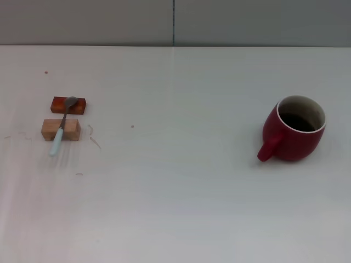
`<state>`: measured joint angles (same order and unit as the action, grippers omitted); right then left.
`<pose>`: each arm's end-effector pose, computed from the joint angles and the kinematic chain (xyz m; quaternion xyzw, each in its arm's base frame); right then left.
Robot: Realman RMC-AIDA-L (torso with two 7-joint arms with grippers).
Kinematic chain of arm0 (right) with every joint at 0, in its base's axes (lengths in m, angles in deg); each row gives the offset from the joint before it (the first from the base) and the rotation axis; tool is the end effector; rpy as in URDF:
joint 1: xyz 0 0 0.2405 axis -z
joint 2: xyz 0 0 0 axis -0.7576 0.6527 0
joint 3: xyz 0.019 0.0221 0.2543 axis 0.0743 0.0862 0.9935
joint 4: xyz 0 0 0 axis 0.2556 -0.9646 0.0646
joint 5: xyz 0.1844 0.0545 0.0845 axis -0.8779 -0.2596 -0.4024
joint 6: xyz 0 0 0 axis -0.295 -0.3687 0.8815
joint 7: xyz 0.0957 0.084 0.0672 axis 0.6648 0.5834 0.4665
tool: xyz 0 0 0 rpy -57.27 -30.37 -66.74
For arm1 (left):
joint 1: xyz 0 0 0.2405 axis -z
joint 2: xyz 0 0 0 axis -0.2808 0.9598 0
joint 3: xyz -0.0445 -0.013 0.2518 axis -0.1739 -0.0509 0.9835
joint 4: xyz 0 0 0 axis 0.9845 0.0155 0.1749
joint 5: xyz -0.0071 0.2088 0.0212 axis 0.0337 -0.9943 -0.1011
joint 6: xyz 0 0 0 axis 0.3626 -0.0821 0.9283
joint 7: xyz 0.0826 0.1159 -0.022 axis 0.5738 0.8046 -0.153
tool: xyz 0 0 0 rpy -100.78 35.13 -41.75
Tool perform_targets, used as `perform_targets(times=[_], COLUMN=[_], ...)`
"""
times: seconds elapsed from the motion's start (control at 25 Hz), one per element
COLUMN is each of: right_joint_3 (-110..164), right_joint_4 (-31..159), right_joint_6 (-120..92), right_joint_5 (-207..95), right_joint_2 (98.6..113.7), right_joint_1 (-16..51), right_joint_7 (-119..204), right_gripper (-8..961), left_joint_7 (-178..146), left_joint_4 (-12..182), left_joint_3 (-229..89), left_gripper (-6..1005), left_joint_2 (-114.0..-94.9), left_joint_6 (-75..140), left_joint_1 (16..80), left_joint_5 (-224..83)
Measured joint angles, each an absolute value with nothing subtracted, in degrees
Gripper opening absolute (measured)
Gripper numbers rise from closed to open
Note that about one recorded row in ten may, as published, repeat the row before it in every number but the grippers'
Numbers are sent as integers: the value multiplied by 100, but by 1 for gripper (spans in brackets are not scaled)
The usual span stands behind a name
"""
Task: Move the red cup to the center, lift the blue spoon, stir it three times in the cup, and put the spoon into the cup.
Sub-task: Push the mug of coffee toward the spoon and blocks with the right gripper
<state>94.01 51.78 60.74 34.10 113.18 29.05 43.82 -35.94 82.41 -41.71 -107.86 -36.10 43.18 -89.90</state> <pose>0.3798 0.2798 0.0778 -0.3958 0.2450 0.3339 0.8197 -0.3560 0.3330 0.0753 -0.5412 -0.2376 -0.3841 0.7093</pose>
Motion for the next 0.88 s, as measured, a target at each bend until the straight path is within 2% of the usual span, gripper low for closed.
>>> perform_targets(times=[0.88], right_joint_3=[9350], right_joint_4=[5084], right_joint_6=[5994], right_joint_5=[3416], right_joint_2=[11326], right_joint_1=[3076], right_joint_7=[4406], right_gripper=[536], left_joint_7=[-3594], left_joint_4=[8285], left_joint_3=[-4171], left_gripper=[841], left_joint_2=[-10786], left_joint_6=[-3604], left_joint_1=[4267], left_joint_5=[-8982])
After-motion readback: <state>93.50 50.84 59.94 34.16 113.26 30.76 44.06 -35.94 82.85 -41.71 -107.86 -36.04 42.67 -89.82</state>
